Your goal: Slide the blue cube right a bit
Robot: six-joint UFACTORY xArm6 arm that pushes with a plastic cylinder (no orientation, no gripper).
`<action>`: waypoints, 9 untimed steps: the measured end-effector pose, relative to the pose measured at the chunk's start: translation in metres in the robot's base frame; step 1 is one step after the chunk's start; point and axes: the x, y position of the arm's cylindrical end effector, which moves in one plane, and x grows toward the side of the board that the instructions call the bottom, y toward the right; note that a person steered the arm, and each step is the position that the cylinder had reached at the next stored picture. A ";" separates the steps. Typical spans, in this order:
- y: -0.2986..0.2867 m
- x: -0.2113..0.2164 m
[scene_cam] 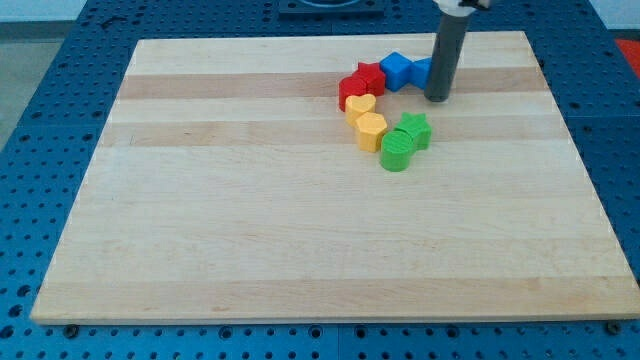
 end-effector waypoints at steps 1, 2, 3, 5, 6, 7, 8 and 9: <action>0.000 -0.028; 0.000 -0.045; 0.000 -0.036; 0.000 0.018; 0.035 0.017; 0.091 -0.013; 0.110 -0.059; 0.105 -0.120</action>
